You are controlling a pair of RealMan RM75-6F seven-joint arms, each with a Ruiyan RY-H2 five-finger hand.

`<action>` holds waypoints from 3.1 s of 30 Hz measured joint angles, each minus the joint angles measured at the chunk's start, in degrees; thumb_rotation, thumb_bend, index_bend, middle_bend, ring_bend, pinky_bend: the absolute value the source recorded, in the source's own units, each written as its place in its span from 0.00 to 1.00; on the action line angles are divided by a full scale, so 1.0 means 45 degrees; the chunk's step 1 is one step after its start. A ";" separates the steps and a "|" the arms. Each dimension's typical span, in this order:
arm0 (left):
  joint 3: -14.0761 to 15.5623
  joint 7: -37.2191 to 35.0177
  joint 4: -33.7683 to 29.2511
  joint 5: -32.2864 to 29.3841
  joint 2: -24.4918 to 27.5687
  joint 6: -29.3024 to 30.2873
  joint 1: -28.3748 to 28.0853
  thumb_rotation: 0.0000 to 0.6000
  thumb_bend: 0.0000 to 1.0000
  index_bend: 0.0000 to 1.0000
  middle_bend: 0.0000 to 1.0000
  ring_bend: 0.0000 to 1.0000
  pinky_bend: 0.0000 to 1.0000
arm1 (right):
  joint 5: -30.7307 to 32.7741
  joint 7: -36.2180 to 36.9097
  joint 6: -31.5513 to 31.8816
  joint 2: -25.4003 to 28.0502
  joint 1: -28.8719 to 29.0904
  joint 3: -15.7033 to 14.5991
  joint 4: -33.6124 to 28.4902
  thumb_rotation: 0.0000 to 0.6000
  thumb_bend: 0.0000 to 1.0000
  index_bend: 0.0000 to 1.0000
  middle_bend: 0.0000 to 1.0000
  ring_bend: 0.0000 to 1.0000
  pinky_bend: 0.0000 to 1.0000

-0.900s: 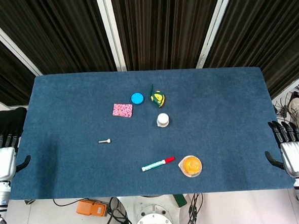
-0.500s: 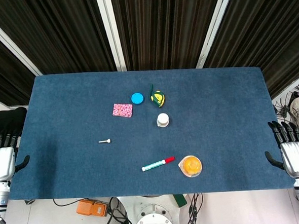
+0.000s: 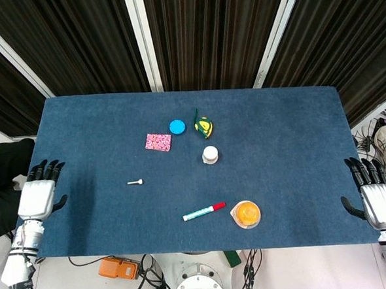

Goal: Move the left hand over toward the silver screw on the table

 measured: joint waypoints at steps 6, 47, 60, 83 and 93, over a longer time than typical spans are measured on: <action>-0.0316 0.1631 -0.0595 -0.1000 -0.0858 -0.1306 -0.1116 1.00 0.24 0.24 0.10 0.03 0.12 | 0.0014 0.0144 -0.0009 0.0037 -0.0002 0.0008 0.0009 1.00 0.46 0.09 0.13 0.10 0.04; -0.0745 0.4690 -0.0257 -0.5367 -0.4081 -0.2650 -0.4351 1.00 0.29 0.43 0.10 0.04 0.12 | 0.0125 0.0177 -0.0218 0.0083 0.0100 0.0032 -0.0018 1.00 0.46 0.09 0.13 0.10 0.04; -0.0586 0.4845 -0.0127 -0.5809 -0.4292 -0.2495 -0.4767 1.00 0.31 0.47 0.11 0.04 0.12 | 0.0135 0.0184 -0.0237 0.0090 0.0109 0.0028 -0.0006 1.00 0.46 0.09 0.13 0.10 0.04; -0.0343 0.4401 0.0282 -0.6127 -0.4288 -0.2703 -0.5083 1.00 0.47 0.55 0.15 0.04 0.12 | 0.0203 0.0095 -0.0245 0.0066 0.0097 0.0030 -0.0025 1.00 0.46 0.09 0.13 0.10 0.04; -0.0306 0.3930 -0.0264 -0.5572 -0.3949 -0.2586 -0.5068 1.00 0.55 0.59 0.18 0.04 0.12 | 0.0196 0.0111 -0.0222 0.0066 0.0089 0.0032 -0.0031 1.00 0.46 0.09 0.13 0.10 0.04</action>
